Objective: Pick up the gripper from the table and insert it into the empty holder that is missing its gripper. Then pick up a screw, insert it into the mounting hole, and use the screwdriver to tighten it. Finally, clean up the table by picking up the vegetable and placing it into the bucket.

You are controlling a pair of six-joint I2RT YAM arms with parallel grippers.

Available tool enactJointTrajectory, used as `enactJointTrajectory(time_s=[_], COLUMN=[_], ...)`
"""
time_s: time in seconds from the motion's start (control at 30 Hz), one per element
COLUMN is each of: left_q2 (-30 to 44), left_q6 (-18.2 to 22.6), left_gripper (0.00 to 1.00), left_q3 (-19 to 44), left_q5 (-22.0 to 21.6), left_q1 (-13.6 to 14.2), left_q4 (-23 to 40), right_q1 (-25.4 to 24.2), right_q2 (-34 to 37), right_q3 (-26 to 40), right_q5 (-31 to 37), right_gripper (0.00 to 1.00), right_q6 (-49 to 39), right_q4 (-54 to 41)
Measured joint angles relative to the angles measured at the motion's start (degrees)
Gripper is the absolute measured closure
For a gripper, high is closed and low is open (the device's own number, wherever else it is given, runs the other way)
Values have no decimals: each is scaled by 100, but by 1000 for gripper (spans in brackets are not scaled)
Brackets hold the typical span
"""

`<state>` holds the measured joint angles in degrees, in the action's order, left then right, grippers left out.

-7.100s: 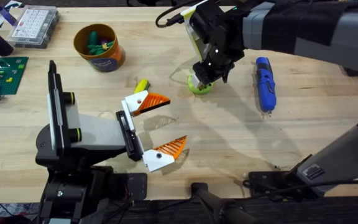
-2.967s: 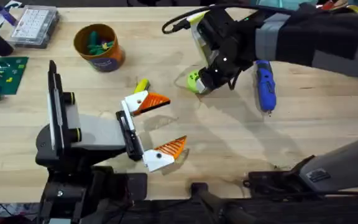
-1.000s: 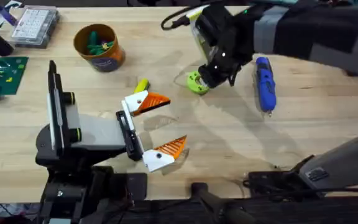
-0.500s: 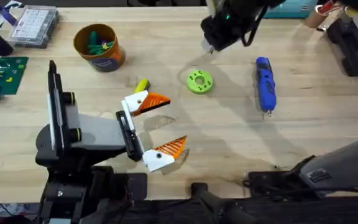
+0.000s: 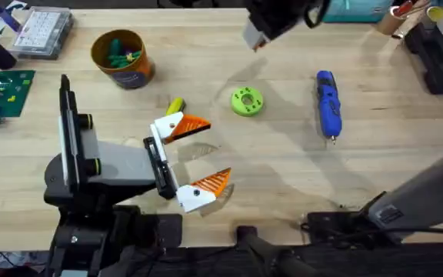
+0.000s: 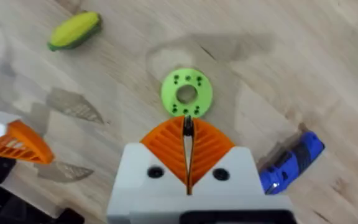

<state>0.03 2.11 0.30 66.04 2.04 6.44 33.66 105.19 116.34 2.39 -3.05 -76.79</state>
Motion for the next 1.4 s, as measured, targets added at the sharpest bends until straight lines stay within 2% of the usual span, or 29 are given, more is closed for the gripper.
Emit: enactJointTrajectory(time_s=[0.23, 0.43, 0.73, 1.07, 1.4], left_q2=[0, 0, 0, 0, 0], left_q6=[-1, -1, -1, -2, -2], left_gripper=[15, 15, 15, 15, 15], left_q3=[0, 0, 0, 0, 0], left_q5=[0, -1, 0, 0, 0], left_q1=[0, 0, 0, 0, 0], left_q4=[0, 0, -1, 0, 0], right_q1=[581, 961, 1730, 2178, 2346], right_q2=[256, 257, 257, 255, 255], right_q3=[575, 671, 674, 682, 684], right_q5=[-193, -616, -785, -785, -785], right_gripper=[995, 995, 995, 995, 995], right_q6=[-309, -757, -1423, -1839, -2034], right_q4=[-172, -244, -333, -427, -555])
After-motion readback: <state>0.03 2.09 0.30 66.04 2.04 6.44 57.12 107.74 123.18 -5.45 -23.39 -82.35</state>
